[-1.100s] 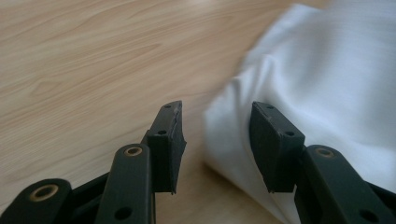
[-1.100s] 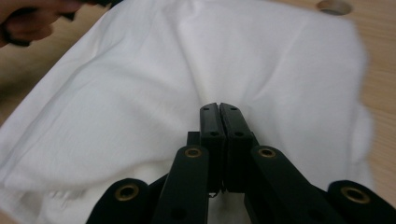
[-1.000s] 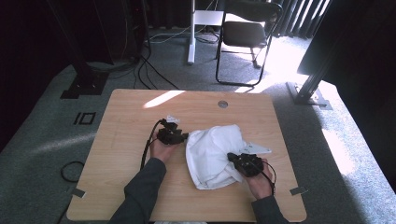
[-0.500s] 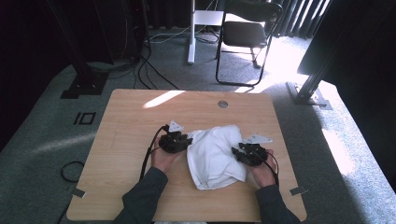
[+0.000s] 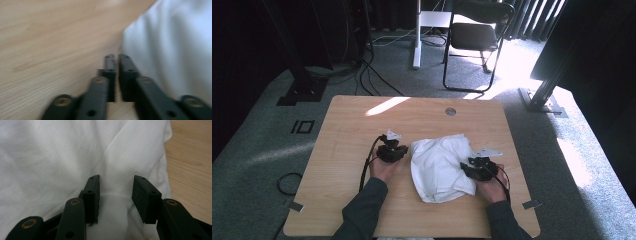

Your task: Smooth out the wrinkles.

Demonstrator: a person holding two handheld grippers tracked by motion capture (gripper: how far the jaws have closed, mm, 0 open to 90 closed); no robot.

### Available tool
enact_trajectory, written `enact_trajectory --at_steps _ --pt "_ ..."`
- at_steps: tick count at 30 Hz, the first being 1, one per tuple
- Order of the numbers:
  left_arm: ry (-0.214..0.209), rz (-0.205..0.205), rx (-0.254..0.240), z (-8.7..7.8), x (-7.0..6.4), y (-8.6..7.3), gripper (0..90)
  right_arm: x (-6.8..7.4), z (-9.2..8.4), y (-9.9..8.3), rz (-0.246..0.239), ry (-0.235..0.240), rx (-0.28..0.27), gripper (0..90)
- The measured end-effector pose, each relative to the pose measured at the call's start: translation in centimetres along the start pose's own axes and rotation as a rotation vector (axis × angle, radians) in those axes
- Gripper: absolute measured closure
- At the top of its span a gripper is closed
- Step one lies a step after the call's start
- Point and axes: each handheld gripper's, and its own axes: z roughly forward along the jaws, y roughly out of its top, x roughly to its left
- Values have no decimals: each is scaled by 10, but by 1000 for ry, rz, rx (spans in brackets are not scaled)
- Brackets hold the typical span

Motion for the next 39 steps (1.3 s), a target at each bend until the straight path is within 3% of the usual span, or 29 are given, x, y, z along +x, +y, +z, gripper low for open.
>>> enact_trajectory --at_steps 1,2,3,4,5,6,8,10,12,15,16,17,18,21,23,24,25,29,30,32,34,35,36,37,38,39 --pt "-41 9 -56 -17 -9 0 659 0 2 -1 -9 -7 10 559" --pt "-76 19 -75 -24 -14 -1 638 0 3 -1 -7 -2 16 559" --pt "-76 19 -75 -24 -14 -1 612 0 5 -2 -4 1 22 559" --pt "-107 57 -79 -34 -28 -5 595 0 6 -2 -4 3 24 566" --pt "-107 57 -79 -34 -28 -5 593 0 6 -2 -4 3 24 566" --pt "-136 84 -39 -36 -41 -12 588 -1 10 -4 10 16 27 594" --pt "-158 101 4 -32 -50 -21 586 0 13 -6 33 26 25 633" --pt "-139 122 31 -22 -53 -27 585 3 16 -7 50 23 19 647" --pt "-135 99 47 -12 -47 -29 585 7 18 -6 60 25 15 652" --pt "-104 78 33 -7 -38 -27 587 21 25 -1 69 27 11 664" --pt "-56 61 27 -8 -25 -22 587 26 28 2 78 25 8 666" --pt "-56 61 27 -8 -25 -22 588 30 31 5 86 28 5 668" --pt "-8 49 26 -8 -11 -14 589 35 35 8 92 36 1 670" --pt "61 26 33 -4 12 -1 593 46 50 22 82 61 -4 665" --pt "75 12 31 -2 19 3 593 48 55 28 88 59 -5 658" --pt "87 -16 31 2 31 8 593 49 65 39 92 47 -8 633" --pt "90 -27 27 3 36 10 592 47 70 45 98 43 -9 612" --pt "96 -46 17 2 40 8 583 33 75 56 126 -13 -16 561" --pt "88 -39 6 -3 38 4 577 20 73 57 156 -59 -16 546" --pt "86 -31 -2 -7 37 2 564 9 67 56 170 -90 -21 522" --pt "75 -28 -33 -24 33 -6 554 2 57 52 190 -101 -44 520" --pt "75 -28 -33 -24 33 -6 548 2 57 52 190 -101 -44 520" --pt "68 -18 -44 -36 31 -12 547 0 42 47 205 -94 -89 498" --pt "68 -18 -44 -36 31 -12 542 0 42 47 205 -94 -89 498" --pt "62 -10 -51 -47 30 -20 536 0 26 39 203 -65 -127 483" --pt "62 -10 -51 -47 30 -20 534 0 26 39 203 -65 -127 483"
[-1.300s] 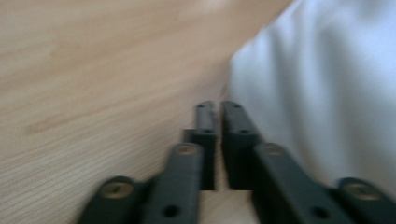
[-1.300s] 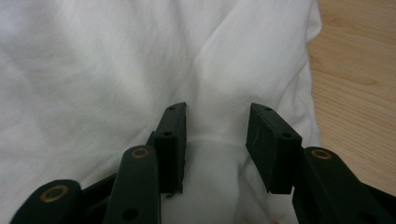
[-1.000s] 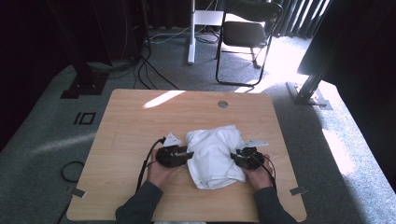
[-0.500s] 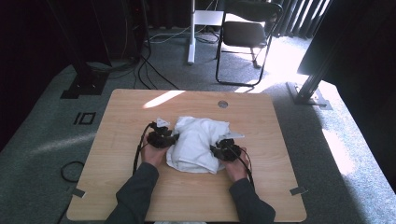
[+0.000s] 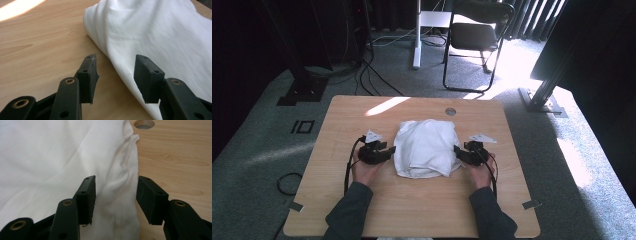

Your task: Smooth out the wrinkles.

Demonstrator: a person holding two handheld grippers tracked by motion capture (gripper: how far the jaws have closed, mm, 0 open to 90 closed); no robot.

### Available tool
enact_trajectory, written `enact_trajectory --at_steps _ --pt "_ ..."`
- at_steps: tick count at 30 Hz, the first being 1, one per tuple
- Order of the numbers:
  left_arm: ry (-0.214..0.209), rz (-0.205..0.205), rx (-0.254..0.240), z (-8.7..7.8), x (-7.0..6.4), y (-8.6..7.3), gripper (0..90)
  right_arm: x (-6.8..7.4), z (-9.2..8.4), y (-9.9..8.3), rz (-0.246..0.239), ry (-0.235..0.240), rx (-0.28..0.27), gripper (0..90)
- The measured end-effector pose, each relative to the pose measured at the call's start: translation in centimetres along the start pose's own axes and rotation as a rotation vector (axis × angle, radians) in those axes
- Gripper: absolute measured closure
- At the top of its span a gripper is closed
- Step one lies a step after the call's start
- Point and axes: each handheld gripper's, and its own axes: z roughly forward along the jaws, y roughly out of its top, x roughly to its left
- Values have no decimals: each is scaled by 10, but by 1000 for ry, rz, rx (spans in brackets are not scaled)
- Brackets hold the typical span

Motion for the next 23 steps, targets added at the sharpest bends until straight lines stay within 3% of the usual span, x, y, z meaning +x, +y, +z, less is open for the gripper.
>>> enact_trajectory --at_steps 1,2,3,7,9,12,14,17,20,23 --pt "-15 -3 -1 -8 -2 -7 529 1 -14 -8 -13 25 -19 472" --pt "-15 -3 -1 -8 -2 -7 528 1 -14 -8 -13 25 -19 472" --pt "-28 1 6 -13 -6 -13 528 3 -20 -15 -51 53 1 463" --pt "-60 28 7 -16 -19 -24 520 7 -12 -27 -78 61 50 464" --pt "-61 47 10 -17 -22 -29 516 7 -5 -33 -61 69 82 474" --pt "-61 50 11 -18 -23 -33 516 8 -3 -37 -44 65 76 474" --pt "-49 60 18 -17 -23 -35 516 8 -6 -40 -34 69 65 471" --pt "-45 42 11 -19 -20 -39 515 6 -18 -46 -23 61 46 455" --pt "-36 34 17 -20 -17 -42 515 4 -26 -52 -36 20 39 441" --pt "-23 32 18 -22 -15 -44 515 -3 -31 -55 -19 9 26 424"
